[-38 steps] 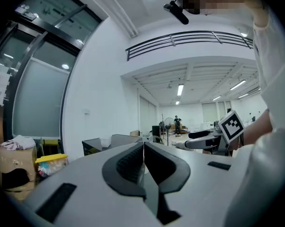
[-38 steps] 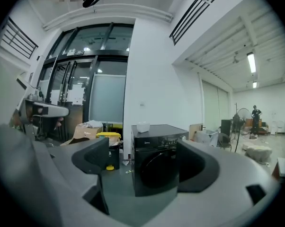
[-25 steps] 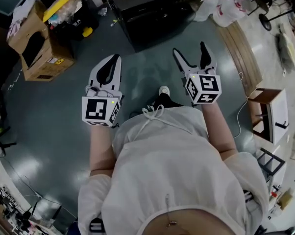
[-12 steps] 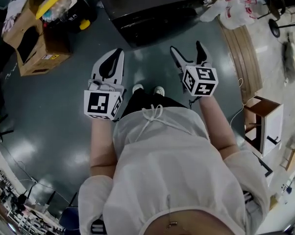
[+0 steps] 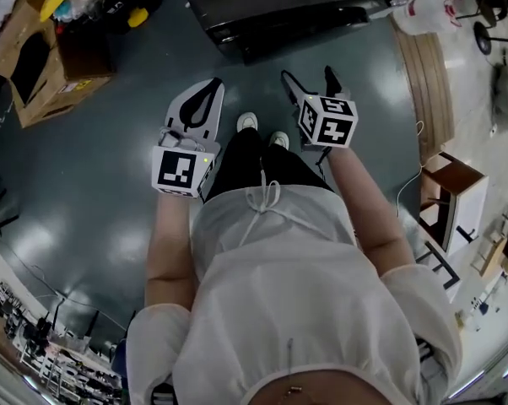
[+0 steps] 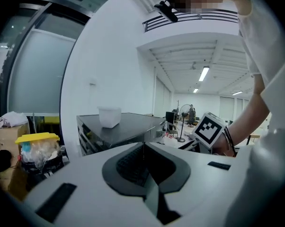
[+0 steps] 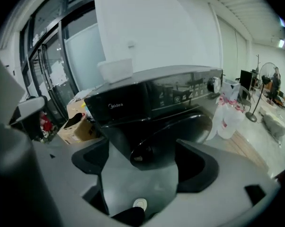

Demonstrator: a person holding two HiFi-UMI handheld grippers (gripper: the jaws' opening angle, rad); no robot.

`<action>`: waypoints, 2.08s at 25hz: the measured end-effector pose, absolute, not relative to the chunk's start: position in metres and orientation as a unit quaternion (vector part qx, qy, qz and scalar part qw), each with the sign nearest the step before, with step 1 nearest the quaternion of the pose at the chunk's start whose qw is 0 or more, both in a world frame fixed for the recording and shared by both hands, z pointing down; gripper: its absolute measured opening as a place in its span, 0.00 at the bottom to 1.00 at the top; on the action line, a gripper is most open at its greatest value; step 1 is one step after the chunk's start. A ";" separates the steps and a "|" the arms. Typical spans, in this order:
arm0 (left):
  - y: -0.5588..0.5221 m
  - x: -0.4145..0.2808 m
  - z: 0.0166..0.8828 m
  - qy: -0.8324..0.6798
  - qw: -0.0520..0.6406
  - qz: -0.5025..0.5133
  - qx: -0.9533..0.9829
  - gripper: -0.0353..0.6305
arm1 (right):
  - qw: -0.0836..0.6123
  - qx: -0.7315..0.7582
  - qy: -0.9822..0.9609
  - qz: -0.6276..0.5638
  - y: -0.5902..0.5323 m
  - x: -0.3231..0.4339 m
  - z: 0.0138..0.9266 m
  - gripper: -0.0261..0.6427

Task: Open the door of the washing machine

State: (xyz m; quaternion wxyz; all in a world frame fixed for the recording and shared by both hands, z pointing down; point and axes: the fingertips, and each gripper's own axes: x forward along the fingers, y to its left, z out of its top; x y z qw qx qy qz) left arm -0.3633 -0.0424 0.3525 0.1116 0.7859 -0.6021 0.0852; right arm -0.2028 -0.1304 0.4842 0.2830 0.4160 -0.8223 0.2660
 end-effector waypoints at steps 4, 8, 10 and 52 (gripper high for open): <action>-0.048 -0.387 0.392 -0.593 0.136 0.105 0.787 0.09 | 0.311 0.430 -0.792 0.303 -0.131 -0.231 0.539 0.70; -0.046 -0.405 0.429 -0.586 0.175 0.122 0.782 0.09 | 0.340 0.447 -0.760 0.328 -0.132 -0.251 0.586 0.68; -0.045 -0.413 0.442 -0.588 0.186 0.120 0.778 0.09 | 0.351 0.457 -0.744 0.339 -0.135 -0.259 0.606 0.67; -0.050 -0.390 0.503 -0.575 0.202 0.148 0.779 0.09 | 0.357 0.491 -0.652 0.454 -0.118 -0.239 0.678 0.29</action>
